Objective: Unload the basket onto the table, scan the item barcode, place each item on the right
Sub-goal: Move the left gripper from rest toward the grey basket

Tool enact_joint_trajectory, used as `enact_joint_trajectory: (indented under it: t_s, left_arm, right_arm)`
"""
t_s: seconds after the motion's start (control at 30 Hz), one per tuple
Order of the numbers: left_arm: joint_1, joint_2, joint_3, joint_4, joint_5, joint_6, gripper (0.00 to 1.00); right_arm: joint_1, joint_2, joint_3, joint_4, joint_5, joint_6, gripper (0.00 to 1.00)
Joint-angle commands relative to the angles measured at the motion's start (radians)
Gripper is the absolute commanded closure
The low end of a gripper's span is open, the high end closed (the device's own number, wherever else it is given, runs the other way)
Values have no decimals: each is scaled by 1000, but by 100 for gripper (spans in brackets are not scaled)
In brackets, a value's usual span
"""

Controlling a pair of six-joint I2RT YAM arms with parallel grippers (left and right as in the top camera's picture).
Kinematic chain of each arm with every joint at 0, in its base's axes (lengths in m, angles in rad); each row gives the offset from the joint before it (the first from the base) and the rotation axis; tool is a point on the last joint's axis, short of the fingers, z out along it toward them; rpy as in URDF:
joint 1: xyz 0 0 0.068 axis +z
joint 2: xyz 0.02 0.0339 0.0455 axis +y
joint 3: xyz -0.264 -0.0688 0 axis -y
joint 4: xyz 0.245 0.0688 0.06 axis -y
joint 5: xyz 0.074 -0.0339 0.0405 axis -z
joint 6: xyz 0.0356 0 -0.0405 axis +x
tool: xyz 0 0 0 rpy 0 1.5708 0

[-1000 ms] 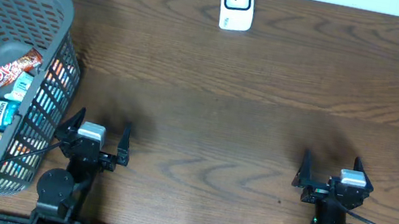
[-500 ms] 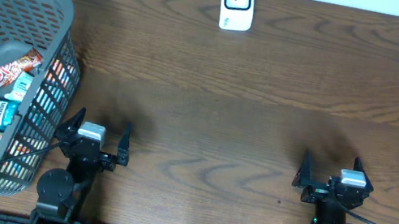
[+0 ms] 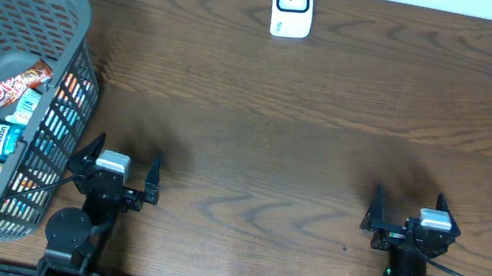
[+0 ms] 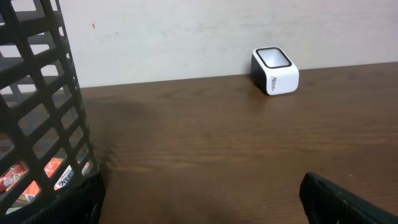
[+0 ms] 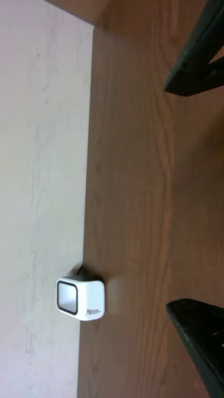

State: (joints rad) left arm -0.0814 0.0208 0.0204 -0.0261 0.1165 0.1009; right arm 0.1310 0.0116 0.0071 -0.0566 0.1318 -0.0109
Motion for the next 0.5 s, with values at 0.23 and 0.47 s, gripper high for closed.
enact_joint_trajectory:
  t_s: [0.23,0.47]
  left_arm:
    - [-2,3,-16,-35,3,-12,0]
    - [-2,3,-16,-21,-11,9,0]
  right_arm:
    - [7,-3,-2,-4,9,-5,1]
    - [7,-3,-2,-3,8,-5,1]
